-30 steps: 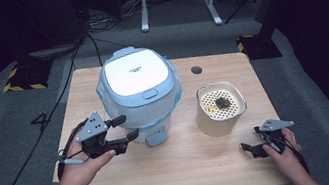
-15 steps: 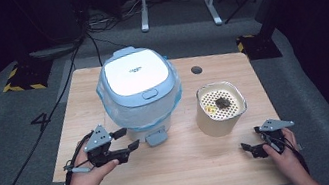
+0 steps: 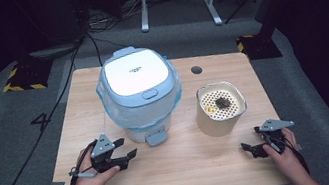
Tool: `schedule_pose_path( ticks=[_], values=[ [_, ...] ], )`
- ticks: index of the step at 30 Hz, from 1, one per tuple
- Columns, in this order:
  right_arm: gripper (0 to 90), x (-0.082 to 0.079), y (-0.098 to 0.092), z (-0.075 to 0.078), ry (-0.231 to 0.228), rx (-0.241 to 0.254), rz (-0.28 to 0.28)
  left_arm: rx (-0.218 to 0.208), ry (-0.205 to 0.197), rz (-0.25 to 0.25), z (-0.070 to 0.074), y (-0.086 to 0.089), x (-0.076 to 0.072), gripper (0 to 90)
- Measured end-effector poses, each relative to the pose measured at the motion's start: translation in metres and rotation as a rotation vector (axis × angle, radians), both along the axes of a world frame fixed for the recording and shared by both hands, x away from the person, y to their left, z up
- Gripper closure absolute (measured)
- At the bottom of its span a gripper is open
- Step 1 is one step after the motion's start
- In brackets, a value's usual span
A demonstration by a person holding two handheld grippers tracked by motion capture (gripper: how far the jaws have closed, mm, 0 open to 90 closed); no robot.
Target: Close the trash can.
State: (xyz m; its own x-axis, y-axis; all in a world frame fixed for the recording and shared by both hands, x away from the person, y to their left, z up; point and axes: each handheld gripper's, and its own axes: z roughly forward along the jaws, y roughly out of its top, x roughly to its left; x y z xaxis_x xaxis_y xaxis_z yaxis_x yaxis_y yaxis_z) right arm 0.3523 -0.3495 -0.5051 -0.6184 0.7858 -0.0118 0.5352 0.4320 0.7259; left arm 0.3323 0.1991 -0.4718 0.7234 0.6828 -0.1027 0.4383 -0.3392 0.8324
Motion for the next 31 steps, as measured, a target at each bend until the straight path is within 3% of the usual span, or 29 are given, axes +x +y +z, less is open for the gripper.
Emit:
schedule_pose_path(
  ticks=[12,14,18,23,31],
  values=[
    [8.6,0.000,0.000,0.000,0.000,0.000,0.001,0.121,0.067,0.006,-0.029,-0.004,-0.002,33.6],
    [8.6,0.000,0.000,0.000,0.000,0.000,0.001,0.158,0.094,0.017,-0.031,-0.005,-0.003,32.9],
    [8.6,0.000,0.000,0.000,0.000,0.000,0.000,0.207,0.087,0.044,-0.032,-0.007,-0.004,29.1],
    [8.6,0.000,0.000,0.000,0.000,0.000,0.001,0.208,0.103,0.084,-0.033,-0.007,-0.002,20.8],
    [5.3,0.000,0.001,0.000,0.003,-0.002,-0.025,0.207,0.104,0.087,-0.033,-0.007,-0.002,20.1]
  ],
)
